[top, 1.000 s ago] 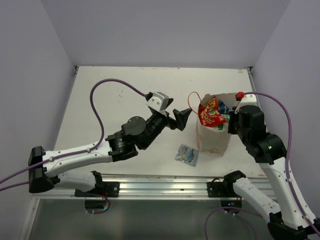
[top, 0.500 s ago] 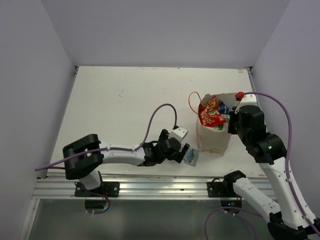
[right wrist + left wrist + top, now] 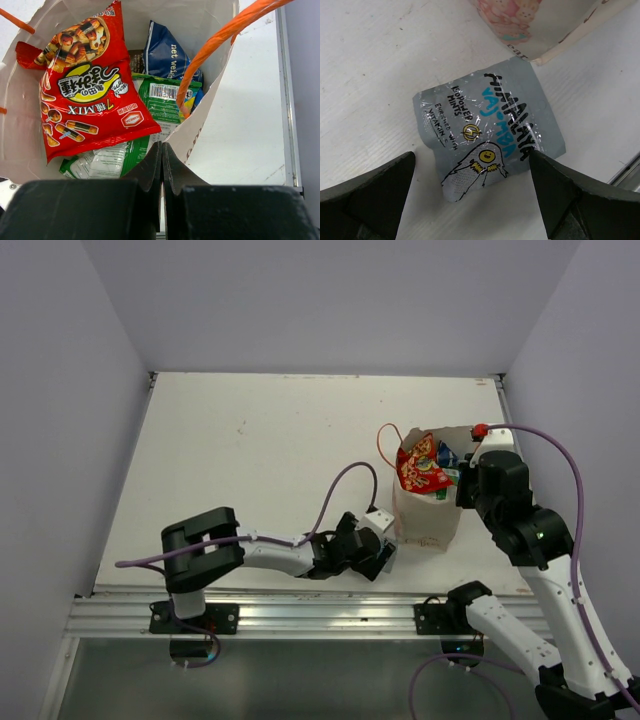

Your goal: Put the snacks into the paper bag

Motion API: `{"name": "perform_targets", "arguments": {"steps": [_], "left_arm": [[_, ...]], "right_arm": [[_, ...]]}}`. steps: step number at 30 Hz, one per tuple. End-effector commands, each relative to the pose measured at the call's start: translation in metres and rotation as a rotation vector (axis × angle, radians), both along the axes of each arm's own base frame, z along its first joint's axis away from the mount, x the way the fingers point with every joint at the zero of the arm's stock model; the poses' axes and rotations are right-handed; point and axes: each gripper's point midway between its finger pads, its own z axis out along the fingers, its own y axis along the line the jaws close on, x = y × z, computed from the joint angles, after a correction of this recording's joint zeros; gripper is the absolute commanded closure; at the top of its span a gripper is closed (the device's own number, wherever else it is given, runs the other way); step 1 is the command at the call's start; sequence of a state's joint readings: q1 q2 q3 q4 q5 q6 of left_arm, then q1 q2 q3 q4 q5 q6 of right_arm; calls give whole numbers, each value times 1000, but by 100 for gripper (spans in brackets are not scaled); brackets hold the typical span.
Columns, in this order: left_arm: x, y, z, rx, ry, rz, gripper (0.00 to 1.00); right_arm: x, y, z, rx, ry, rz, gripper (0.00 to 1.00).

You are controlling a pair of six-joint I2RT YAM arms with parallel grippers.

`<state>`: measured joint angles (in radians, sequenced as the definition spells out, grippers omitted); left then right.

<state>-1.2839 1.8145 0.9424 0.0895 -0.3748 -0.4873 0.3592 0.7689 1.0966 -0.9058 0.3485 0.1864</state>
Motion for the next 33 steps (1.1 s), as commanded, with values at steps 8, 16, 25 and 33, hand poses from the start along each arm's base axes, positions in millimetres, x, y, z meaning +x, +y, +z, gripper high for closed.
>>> {"name": "perform_targets", "arguments": {"steps": [8,16,25,33], "left_arm": [[-7,-36,5,-64,8,-45,25],[-6,-29,2,-39,5,-26,100],[12,14,112,-82,-180,141,100],[32,27,295,-414,-386,227,100]], "right_arm": [[0,3,8,15,-31,16,100],[-1,2,9,16,-33,14,100],[-1,2,9,16,-34,12,100],[-1,3,8,17,-33,15,100]]}}
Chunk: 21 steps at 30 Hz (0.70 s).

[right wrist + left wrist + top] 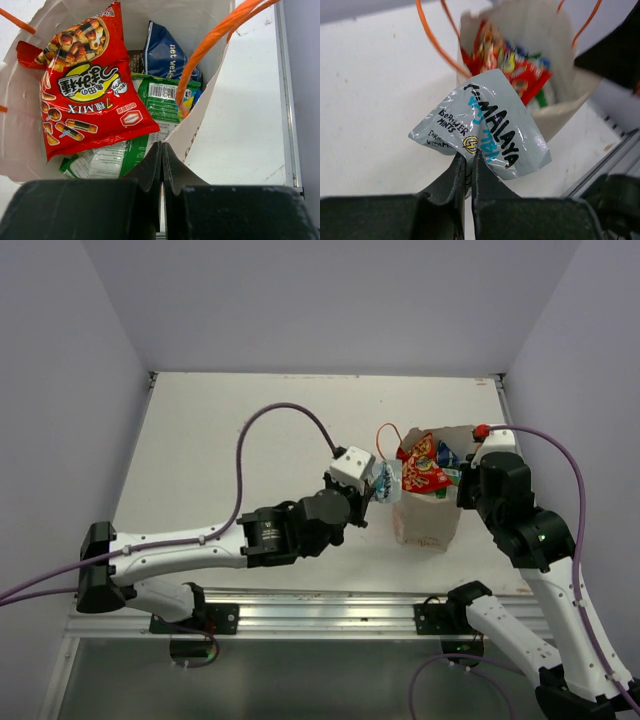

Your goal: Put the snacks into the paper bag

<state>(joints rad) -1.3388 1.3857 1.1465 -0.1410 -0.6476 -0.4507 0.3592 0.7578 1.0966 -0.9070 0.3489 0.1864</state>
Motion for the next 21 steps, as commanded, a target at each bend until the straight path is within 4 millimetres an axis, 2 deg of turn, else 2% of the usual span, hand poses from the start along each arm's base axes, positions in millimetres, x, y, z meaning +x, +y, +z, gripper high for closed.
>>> {"name": "perform_targets", "arguments": {"steps": [1,3,4,6,7,8,9,10,11,13,17,21], "left_arm": [[17,5,89,-162,-147,82,100],[23,-3,110,-180,-208,94,100],[28,-15,127,-216,-232,101,100],[32,-32,137,-213,-264,78,100],[37,-39,155,-256,-278,73,100],[41,-60,140,-223,-273,37,100],[46,-69,138,-218,-277,30,100],[54,-75,147,-228,-283,32,100],[61,-93,126,-186,-267,11,100],[74,-110,114,-163,-253,0,100],[84,-133,86,-118,-222,-31,100],[90,-144,57,-79,-187,-58,100]], "right_arm": [[1,3,6,12,-22,12,100],[2,3,5,12,-20,14,100],[2,4,5,13,-20,15,100],[2,4,5,13,-20,15,100],[1,4,6,15,-22,16,100],[1,4,6,15,-22,16,100],[1,3,6,16,-25,16,100],[1,3,7,16,-27,15,100],[0,3,7,18,-29,17,100],[-1,3,7,19,-32,16,100],[-2,3,9,22,-37,19,100],[-2,3,8,22,-34,20,100]]}}
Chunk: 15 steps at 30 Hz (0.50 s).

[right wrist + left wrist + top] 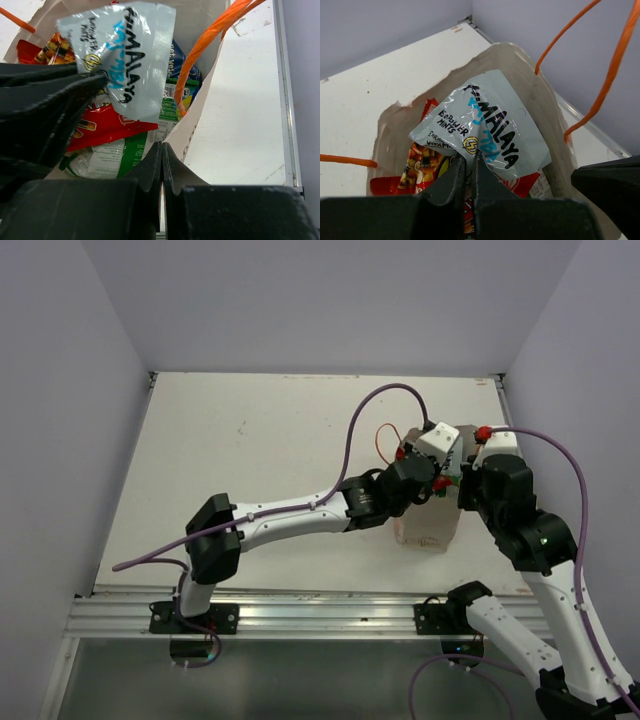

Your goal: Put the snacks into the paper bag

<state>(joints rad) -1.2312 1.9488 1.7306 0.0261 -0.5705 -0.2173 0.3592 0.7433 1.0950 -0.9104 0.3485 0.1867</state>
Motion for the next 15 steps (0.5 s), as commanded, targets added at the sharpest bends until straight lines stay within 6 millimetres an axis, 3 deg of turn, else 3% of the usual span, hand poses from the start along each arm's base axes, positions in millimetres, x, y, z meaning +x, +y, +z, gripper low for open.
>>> {"name": "perform_targets", "arguments": {"steps": [1,3,4,5,8,13,15], "left_arm": [[-2,-12,24,-60,-8,-51,100],[-5,-19,18,-54,0,-84,99],[-6,-21,19,-54,-1,-95,85],[-8,-23,23,-64,-1,-109,46],[-11,-16,47,-112,-31,-108,0],[-23,26,109,-173,-100,-4,0],[-24,48,119,-187,-89,68,0]], "right_arm": [[1,5,6,19,-27,22,100],[1,5,6,18,-25,22,100],[1,5,5,17,-24,22,100],[2,5,5,19,-23,23,100],[1,5,5,18,-23,25,100],[2,6,4,18,-22,25,100],[3,6,4,18,-19,25,100]]}}
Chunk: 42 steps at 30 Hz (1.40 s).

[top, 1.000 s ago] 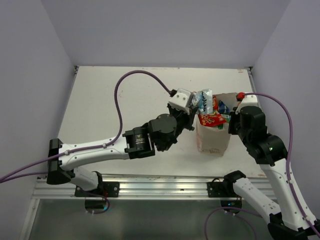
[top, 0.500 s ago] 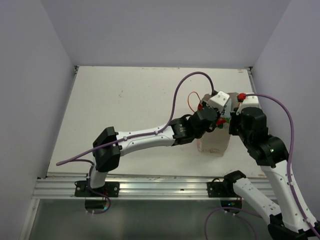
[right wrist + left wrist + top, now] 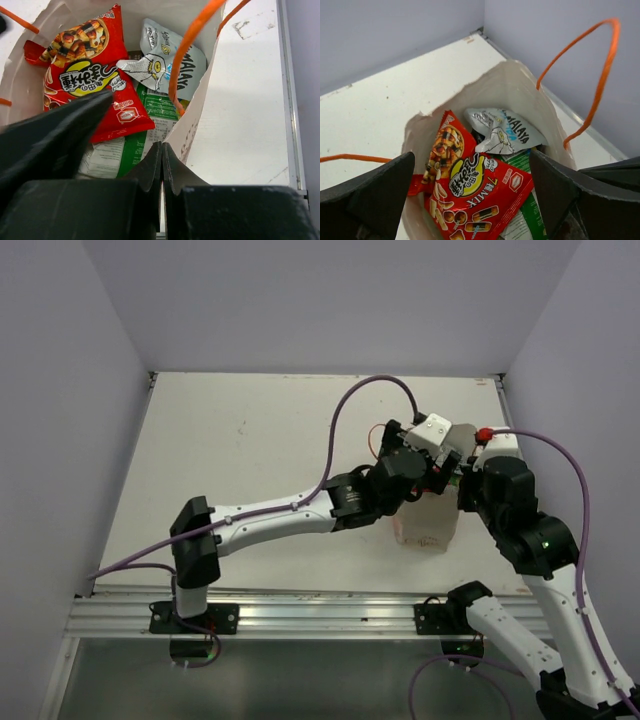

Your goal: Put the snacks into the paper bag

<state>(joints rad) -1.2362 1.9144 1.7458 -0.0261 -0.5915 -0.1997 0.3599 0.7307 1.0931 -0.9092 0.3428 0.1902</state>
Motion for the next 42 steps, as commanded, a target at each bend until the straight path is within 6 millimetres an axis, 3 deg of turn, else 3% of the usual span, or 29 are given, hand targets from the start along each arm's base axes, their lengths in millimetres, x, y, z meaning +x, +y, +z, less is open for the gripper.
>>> {"name": "perform_targets", "arguments": {"steps": [1,5,6,7,9,13,20,26,35,38,39,41,42], "left_arm": [[-24,56,108,-211,-73,77,0],[-31,107,104,-269,-70,147,0],[-33,114,80,-239,-59,149,0],[-38,129,97,-316,-69,149,0],[-39,141,78,-299,-46,163,0],[-35,130,45,-294,66,89,0],[-33,105,13,-308,176,-14,0],[-34,85,12,-369,178,-107,0],[-18,52,-11,-348,238,-148,1],[-14,49,-15,-347,236,-145,23],[-13,49,-15,-347,231,-142,43],[-9,48,-9,-355,222,-142,61],[-8,47,-6,-356,213,-150,77]], "right_arm": [[5,5,1,6,-6,21,100],[4,5,2,7,-10,20,100],[4,5,2,6,-9,19,100],[5,5,2,7,-9,21,100],[6,5,0,4,-4,22,100],[6,5,0,3,-3,20,100],[5,5,2,5,-8,19,100],[5,5,1,8,-9,20,100],[4,5,0,7,-9,21,100],[5,5,-1,7,-8,22,100],[4,6,-1,9,-7,23,100],[6,6,-2,7,-4,25,100],[6,7,-3,7,1,27,100]]}}
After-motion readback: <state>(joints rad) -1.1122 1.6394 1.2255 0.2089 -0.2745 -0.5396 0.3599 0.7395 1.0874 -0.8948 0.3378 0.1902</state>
